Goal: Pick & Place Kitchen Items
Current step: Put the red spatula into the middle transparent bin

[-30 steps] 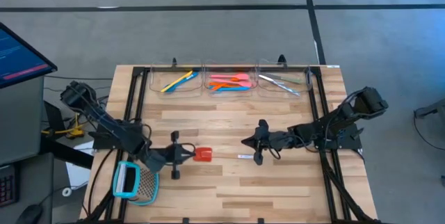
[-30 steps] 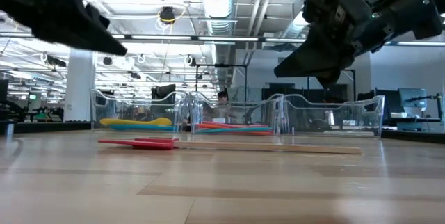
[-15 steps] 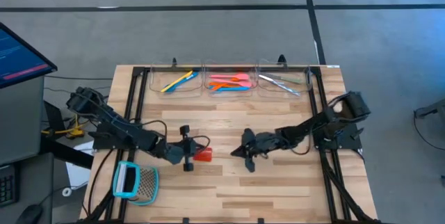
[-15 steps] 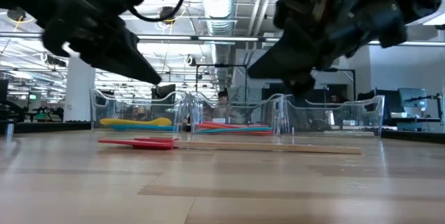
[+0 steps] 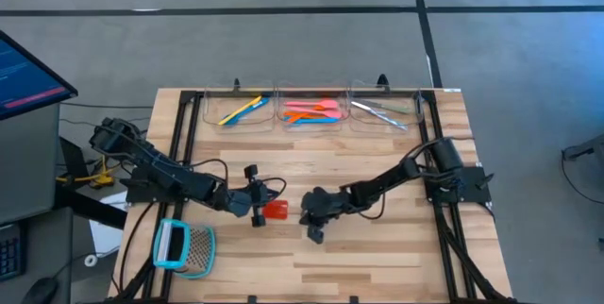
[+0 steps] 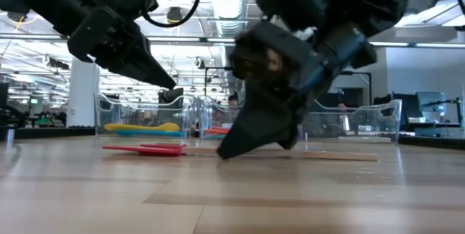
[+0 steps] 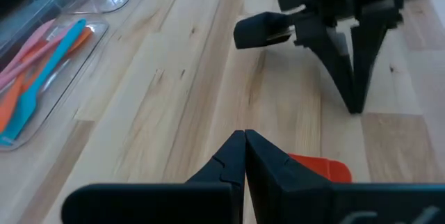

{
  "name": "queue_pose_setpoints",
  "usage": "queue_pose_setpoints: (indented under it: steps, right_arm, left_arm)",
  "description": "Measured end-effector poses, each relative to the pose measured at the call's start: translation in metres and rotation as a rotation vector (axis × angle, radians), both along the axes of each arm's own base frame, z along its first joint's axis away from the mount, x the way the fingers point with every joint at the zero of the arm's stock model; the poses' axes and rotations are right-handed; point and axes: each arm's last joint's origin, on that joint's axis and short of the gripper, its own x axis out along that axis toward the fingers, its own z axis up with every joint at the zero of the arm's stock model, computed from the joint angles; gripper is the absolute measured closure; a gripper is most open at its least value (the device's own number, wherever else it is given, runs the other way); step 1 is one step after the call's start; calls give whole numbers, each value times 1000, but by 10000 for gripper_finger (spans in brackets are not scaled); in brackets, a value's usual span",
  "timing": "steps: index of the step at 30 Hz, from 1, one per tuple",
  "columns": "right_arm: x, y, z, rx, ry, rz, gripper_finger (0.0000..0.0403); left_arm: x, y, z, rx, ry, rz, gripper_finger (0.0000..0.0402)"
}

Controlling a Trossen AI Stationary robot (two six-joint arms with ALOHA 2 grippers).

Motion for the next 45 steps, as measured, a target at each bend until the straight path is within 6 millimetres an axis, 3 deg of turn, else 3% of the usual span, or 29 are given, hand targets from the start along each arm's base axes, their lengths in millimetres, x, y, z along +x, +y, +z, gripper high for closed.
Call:
queue_pose_setpoints:
  steps: [7,20,26,31,37,42,45]
  right_arm:
    - [18,-3,6,-133,83,-114,403]
    - [22,-39,8,-211,112,-254,403]
    - [19,-32,11,-136,143,-158,403]
    - [8,-24,22,-221,182,-182,403]
    - [7,-20,61,-184,51,-127,403]
    - [8,-6,64,-130,10,-58,403]
    - [11,0,55,-97,4,-55,403]
  left_arm:
    - [0,0,0,1,4,0,399]
    - [0,0,-1,3,7,-1,399]
    - [-1,0,-1,3,8,-1,399]
    - [-1,0,-1,4,10,-2,399]
    - [-1,0,-1,3,13,-1,399]
    - [-1,0,-1,3,13,-1,399]
    - [-1,0,-1,2,13,-1,399]
